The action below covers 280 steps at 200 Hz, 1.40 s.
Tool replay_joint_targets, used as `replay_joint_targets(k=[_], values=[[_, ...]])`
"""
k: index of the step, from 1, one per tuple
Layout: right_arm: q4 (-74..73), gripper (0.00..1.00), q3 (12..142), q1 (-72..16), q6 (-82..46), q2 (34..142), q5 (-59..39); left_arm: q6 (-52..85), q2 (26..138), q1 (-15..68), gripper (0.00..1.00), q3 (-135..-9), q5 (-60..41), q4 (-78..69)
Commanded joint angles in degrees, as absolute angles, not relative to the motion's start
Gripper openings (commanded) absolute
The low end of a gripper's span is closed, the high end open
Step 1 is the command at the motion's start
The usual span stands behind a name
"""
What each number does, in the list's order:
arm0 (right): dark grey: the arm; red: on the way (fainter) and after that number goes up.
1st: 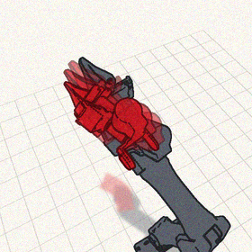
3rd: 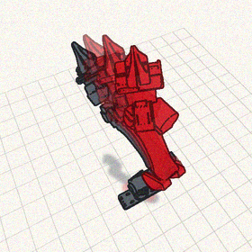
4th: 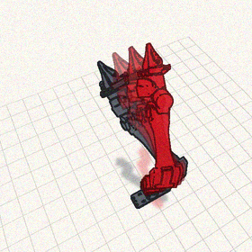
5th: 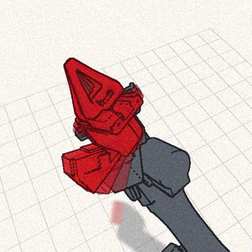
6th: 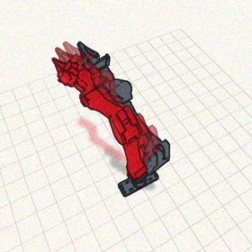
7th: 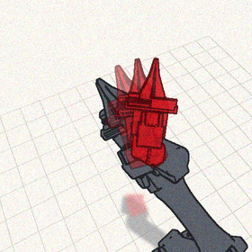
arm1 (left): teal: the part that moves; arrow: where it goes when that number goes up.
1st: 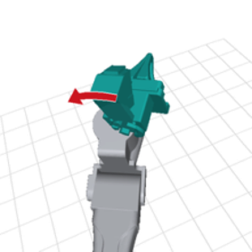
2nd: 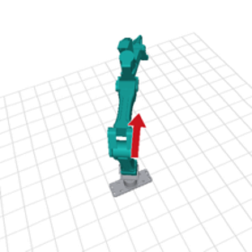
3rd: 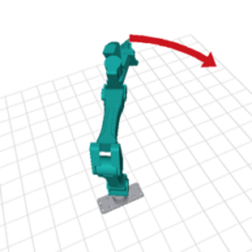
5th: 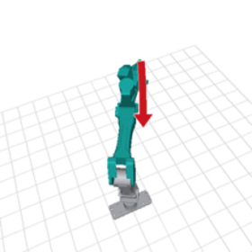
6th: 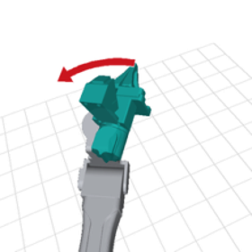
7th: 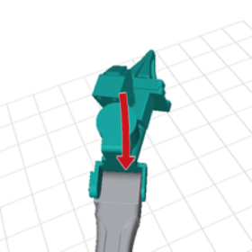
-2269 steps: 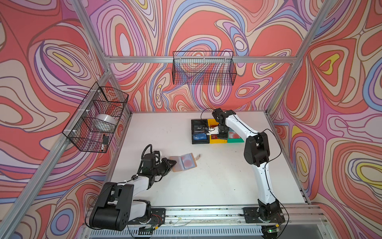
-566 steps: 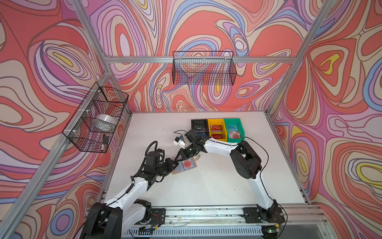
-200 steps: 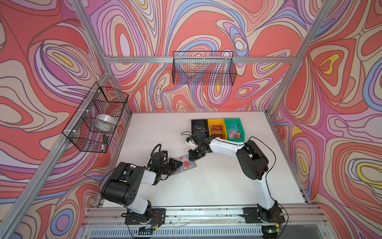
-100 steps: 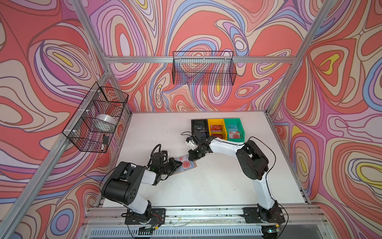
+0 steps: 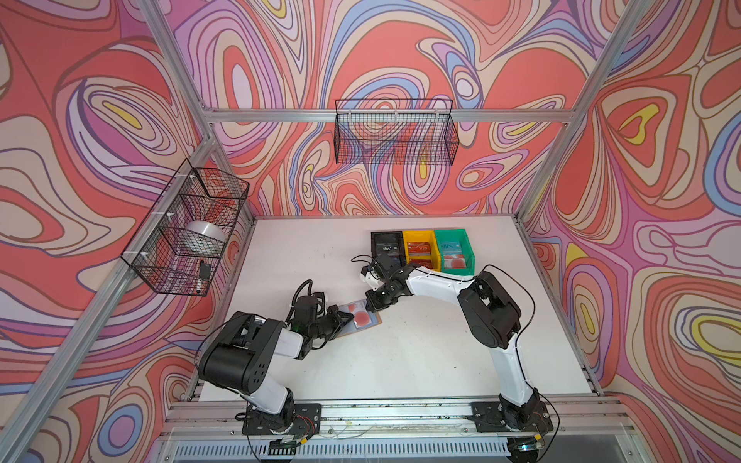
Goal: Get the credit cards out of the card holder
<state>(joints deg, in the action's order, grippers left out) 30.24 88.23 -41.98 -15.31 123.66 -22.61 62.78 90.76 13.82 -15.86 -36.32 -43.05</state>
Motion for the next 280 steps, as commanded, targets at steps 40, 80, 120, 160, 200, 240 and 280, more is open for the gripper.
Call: replay_joint_targets(k=[40,80,120,160,200,240,280], values=[[34.20,0.08,90.06,-42.28,-14.86,120.27,-25.55,61.91,92.78,13.94,0.00,-15.46,-36.85,-43.04],[33.11,0.08,90.14,-42.54,-15.25,121.77,-26.23,62.25,93.60,13.91,0.00,-15.12,-37.19,-44.38],[32.19,0.08,89.66,-42.50,-15.56,123.72,-26.55,62.14,93.53,13.90,0.00,-15.12,-37.58,-44.00],[32.43,0.08,88.97,-42.53,-16.00,125.16,-24.97,61.19,93.10,13.27,0.00,-14.73,-37.72,-42.20],[32.51,0.08,88.50,-42.54,-16.43,126.11,-23.94,60.64,92.75,12.50,0.00,-14.02,-38.00,-41.40],[33.04,0.08,88.15,-42.44,-16.37,126.06,-22.94,60.33,92.04,11.14,0.00,-13.22,-38.62,-41.35],[33.13,0.08,87.90,-42.36,-16.34,126.03,-22.49,59.63,90.99,10.42,0.00,-12.92,-38.91,-39.93]])
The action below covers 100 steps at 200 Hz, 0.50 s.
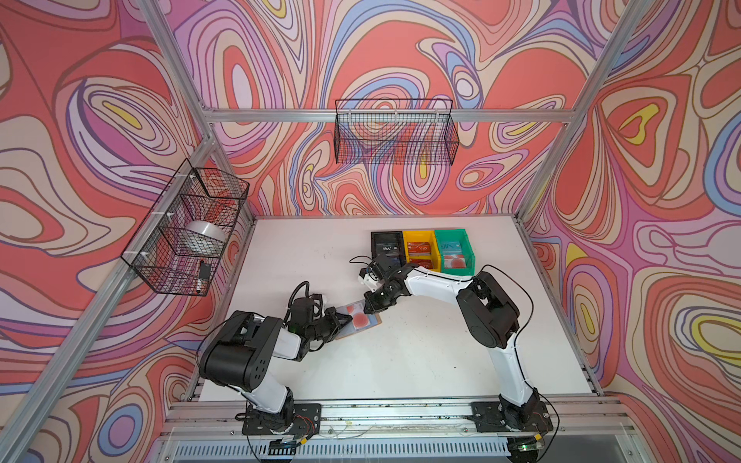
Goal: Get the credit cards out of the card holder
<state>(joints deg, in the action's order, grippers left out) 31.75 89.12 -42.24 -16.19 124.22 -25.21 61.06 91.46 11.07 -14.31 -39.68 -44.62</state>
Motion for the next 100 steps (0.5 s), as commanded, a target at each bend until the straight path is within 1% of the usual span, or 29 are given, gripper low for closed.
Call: replay_joint_targets(k=[1,64,100], values=[[33.13,0.08,87.85,-42.36,-16.34,125.99,-22.45,59.66,90.98,10.39,0.00,-12.92,-38.88,-39.91],[33.35,0.08,87.63,-42.41,-16.35,126.42,-22.24,59.14,89.73,9.78,0.00,-12.69,-39.29,-38.47],[33.47,0.08,87.69,-42.36,-16.35,126.57,-22.30,57.60,86.64,8.56,0.00,-12.45,-39.76,-34.46]])
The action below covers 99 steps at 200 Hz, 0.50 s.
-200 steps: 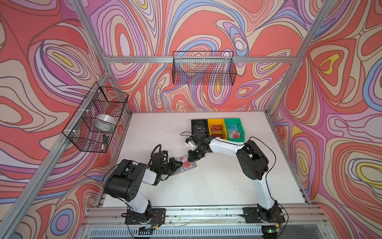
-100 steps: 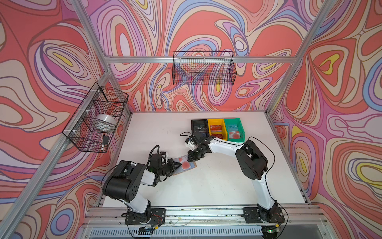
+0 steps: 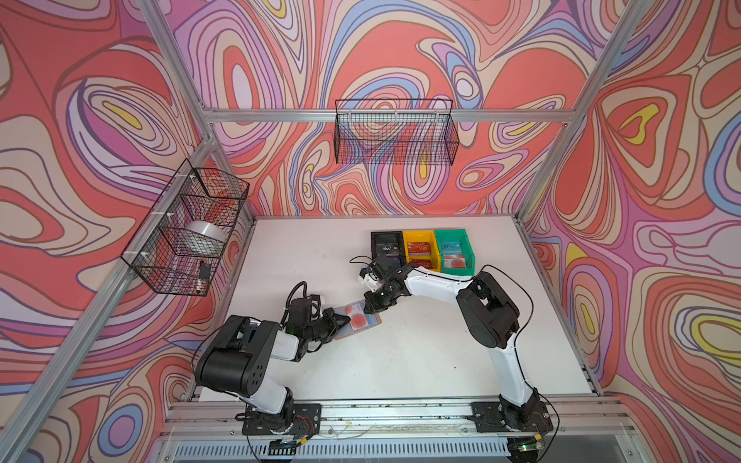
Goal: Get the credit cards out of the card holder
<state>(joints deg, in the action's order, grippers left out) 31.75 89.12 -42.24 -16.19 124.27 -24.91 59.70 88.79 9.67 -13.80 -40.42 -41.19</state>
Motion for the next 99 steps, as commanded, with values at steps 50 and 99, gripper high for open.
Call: replay_joint_targets(k=[50,99], values=[[34.69,0.08,88.58,-42.29,-15.91,126.82,-22.32,52.68,73.65,7.04,0.00,-14.17,-39.64,-17.51],[35.51,0.11,89.55,-42.35,-15.38,125.74,-23.25,47.09,57.36,6.77,0.00,-18.90,-33.54,4.76]])
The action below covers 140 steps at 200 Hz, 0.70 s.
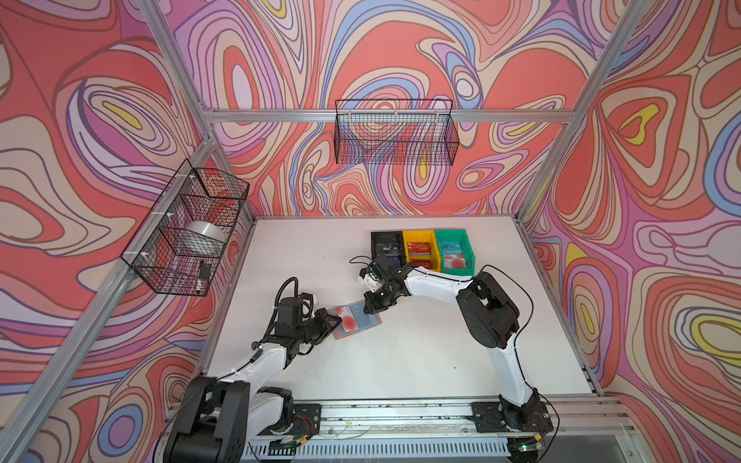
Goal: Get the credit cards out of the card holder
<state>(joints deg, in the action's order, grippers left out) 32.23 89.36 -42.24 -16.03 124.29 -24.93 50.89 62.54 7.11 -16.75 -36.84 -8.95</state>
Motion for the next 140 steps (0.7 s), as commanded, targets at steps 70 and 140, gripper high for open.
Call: replay_joint_targets(k=[70,140], values=[[36.18,0.23,92.86,-41.58,-14.56,121.00,-29.55,52.11,57.36,6.67,0.00,-16.74,-37.42,-4.49],[29.51,0.29,89.28,-39.38,-18.53,119.49,-44.27,58.26,61.43,6.68,0.00,-12.26,-43.21,-25.33]])
